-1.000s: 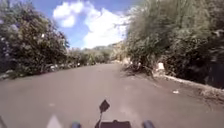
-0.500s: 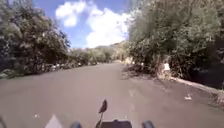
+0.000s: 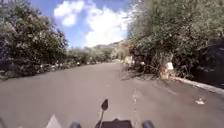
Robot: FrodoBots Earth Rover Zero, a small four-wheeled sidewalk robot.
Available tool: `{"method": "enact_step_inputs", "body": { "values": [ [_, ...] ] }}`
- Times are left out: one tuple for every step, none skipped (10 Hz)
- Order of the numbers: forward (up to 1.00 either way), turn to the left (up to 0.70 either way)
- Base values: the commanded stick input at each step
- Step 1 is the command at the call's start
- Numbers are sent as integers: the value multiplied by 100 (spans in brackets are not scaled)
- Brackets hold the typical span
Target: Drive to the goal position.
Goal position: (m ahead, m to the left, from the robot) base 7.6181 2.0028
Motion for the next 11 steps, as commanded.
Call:
{"method": "enact_step_inputs", "body": {
  "values": [
    [70, 0],
    [70, 0],
    [70, 0],
    [70, 0],
    [70, 0],
    [70, 0],
    [70, 0],
    [70, 0],
    [70, 0],
    [70, 0],
    [70, -1]
  ]
}}
